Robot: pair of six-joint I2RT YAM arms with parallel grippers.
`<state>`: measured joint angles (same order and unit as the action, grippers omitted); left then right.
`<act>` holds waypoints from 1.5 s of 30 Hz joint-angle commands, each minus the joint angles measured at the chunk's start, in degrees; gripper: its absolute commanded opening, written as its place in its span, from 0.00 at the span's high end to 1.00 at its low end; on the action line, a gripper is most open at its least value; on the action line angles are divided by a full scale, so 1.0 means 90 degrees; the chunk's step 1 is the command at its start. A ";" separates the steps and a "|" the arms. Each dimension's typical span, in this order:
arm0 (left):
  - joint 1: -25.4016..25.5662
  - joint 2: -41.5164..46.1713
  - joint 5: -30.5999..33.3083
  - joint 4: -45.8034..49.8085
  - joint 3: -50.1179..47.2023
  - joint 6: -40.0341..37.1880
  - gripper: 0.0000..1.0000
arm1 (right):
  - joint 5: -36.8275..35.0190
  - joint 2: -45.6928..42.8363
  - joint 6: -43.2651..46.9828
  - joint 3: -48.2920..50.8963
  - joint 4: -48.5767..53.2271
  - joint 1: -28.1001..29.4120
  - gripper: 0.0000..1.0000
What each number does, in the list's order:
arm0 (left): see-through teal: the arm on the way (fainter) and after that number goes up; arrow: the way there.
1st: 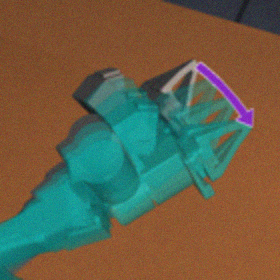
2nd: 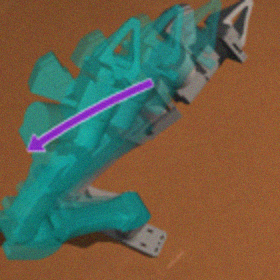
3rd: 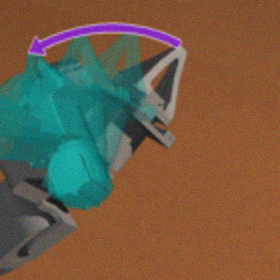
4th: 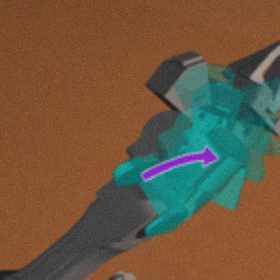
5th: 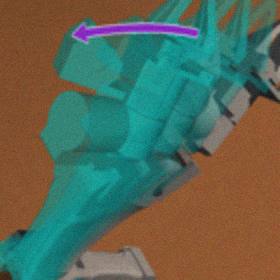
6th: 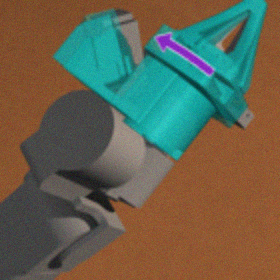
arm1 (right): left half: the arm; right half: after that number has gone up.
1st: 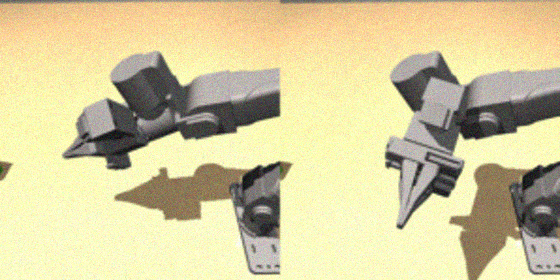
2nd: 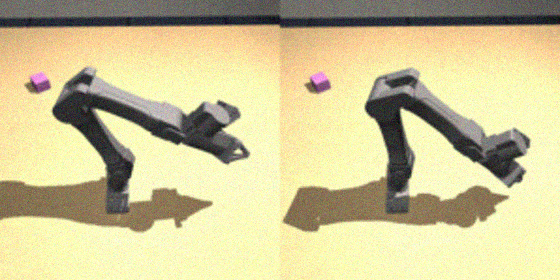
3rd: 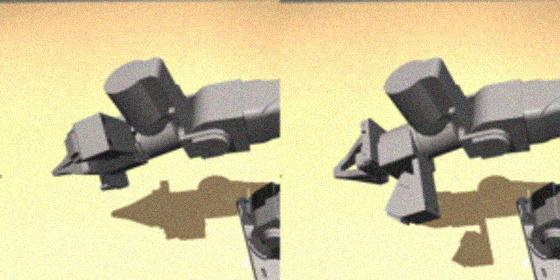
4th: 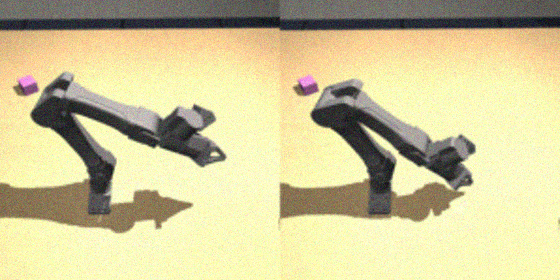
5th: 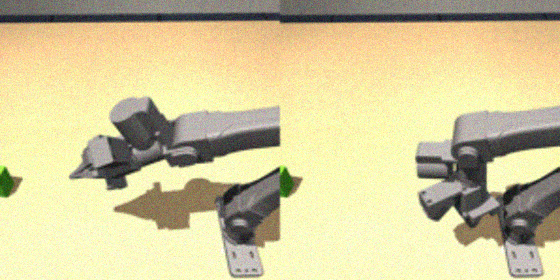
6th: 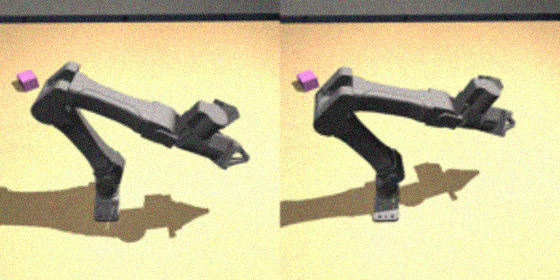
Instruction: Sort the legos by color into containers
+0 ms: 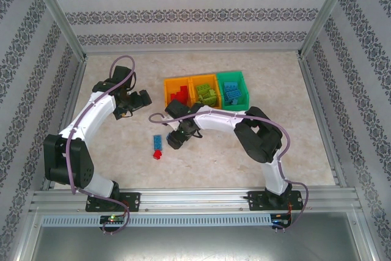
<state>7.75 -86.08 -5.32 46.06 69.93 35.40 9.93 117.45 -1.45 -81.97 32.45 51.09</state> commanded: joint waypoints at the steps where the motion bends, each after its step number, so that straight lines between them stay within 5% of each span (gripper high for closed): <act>1: -0.0078 0.0141 0.0045 0.0170 -0.0089 0.0099 0.00 | 0.0265 -0.0316 0.0111 0.0097 -0.0102 -0.0026 0.30; 6: -0.0079 0.0159 0.0054 0.0150 -0.0135 0.0111 0.00 | 0.0237 0.0004 0.0349 -0.0176 0.0184 0.0088 0.32; 16: -0.0080 0.0219 0.0188 0.0312 -0.0153 0.0074 0.00 | -0.0883 0.0453 0.0406 -0.0380 0.0574 0.0145 0.56; 28: -0.0067 0.0254 0.0201 0.0400 -0.0237 0.0083 0.01 | -0.0619 -0.1609 -0.0307 0.1075 -0.0780 -0.0378 0.65; 36: 0.0412 0.0304 0.0138 0.0378 -0.0321 -0.0063 0.00 | -0.0793 -0.2967 -0.0729 0.1419 -0.0696 -0.1907 0.65; 45: 0.1692 0.0102 0.0249 0.0584 -0.0807 -0.0031 0.00 | -0.0426 -0.2183 -0.1208 0.0664 -0.0075 -0.4087 0.66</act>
<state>20.53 -84.55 -4.21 47.81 64.23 35.33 3.92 94.83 -10.00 -72.60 28.86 16.27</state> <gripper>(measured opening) 0.997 0.341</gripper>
